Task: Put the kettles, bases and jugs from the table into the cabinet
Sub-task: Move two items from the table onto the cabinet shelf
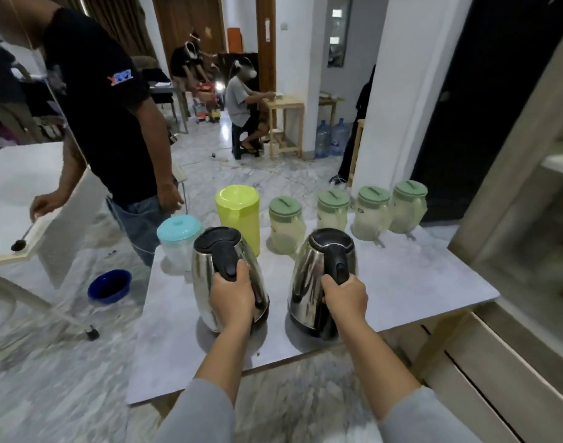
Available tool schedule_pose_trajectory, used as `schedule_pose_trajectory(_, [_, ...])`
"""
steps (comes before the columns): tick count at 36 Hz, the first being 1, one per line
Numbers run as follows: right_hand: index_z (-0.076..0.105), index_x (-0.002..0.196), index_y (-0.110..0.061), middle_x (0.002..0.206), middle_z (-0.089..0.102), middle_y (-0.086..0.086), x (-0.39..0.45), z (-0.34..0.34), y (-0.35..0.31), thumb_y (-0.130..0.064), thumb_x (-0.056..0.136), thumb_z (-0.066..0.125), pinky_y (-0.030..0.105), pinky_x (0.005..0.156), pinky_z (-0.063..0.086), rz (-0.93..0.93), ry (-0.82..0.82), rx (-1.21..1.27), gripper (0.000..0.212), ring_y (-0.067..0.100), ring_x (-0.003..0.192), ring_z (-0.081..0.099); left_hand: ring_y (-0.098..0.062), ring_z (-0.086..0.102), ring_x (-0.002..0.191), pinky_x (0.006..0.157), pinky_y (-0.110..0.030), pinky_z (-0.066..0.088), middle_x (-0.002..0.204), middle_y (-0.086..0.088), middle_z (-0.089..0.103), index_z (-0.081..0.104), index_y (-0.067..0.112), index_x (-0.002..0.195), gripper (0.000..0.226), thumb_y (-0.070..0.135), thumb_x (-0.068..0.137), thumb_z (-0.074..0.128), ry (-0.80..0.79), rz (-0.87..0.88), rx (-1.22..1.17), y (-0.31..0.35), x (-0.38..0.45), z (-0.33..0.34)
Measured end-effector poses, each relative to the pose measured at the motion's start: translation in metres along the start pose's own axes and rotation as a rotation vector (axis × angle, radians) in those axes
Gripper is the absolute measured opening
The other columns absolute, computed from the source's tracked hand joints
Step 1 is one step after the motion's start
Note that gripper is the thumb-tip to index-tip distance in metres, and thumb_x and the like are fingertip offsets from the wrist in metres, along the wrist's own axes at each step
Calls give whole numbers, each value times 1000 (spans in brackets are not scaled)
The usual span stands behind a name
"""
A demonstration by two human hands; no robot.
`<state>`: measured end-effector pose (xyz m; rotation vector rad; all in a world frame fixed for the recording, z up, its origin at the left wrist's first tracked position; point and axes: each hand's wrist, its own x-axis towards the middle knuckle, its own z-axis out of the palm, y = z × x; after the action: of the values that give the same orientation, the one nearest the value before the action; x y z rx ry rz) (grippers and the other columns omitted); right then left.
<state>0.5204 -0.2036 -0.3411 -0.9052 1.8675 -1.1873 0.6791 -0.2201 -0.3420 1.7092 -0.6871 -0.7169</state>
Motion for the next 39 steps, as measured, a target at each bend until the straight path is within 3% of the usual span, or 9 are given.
schedule_pose_trajectory(7, [58,84,-13,85,69,15,-37,-56,3,-28,76,58,40,72,56,13,298,97,17,34,81,67,-23,51,78,69,-29,36,80,-2,58,62,8,94,36,43,88,55,-204,208,-21,38,-51,7])
schedule_pose_trajectory(10, [55,74,-15,75,66,12,-57,-90,4,-29,72,58,39,69,54,2,432,148,14,37,78,68,-23,54,75,60,-30,36,74,-1,58,62,8,90,37,44,87,57,-326,284,-54,50,-81,15])
schedule_pose_trajectory(14, [49,61,-20,74,66,15,-87,-143,2,-27,71,58,41,70,53,-23,638,144,15,38,76,66,-24,60,76,65,-30,42,79,-4,65,65,11,90,40,50,84,57,-494,355,-118,65,-128,29])
schedule_pose_trajectory(20, [59,79,-11,82,68,15,-132,-228,5,-30,69,56,33,66,48,-32,900,150,21,36,80,65,-25,61,79,71,-35,48,78,-4,65,64,12,86,39,51,83,57,-721,412,-163,83,-217,44])
schedule_pose_trajectory(26, [63,92,-9,89,69,13,-183,-322,10,-29,74,58,42,77,56,-33,1139,91,27,33,84,65,-19,56,74,67,-27,38,72,2,60,63,13,86,32,46,86,58,-942,488,-241,99,-321,50])
schedule_pose_trajectory(32, [54,77,-15,76,63,6,-231,-415,17,-24,76,59,36,68,53,-98,1278,63,10,30,78,65,-12,57,70,61,-26,46,74,2,62,61,17,87,27,44,88,58,-1124,549,-363,115,-430,59])
schedule_pose_trajectory(37, [51,66,-20,68,62,4,-269,-491,25,-23,75,59,25,56,43,-195,1350,45,13,27,69,62,-4,54,58,52,-18,42,66,6,58,60,17,78,24,40,88,59,-1200,615,-477,126,-521,66])
schedule_pose_trajectory(39, [51,64,-20,63,59,3,-281,-520,30,-24,72,58,29,58,48,-215,1375,50,11,27,65,60,-4,52,56,49,-15,39,64,8,56,58,18,76,26,41,87,59,-1208,624,-487,128,-554,70])
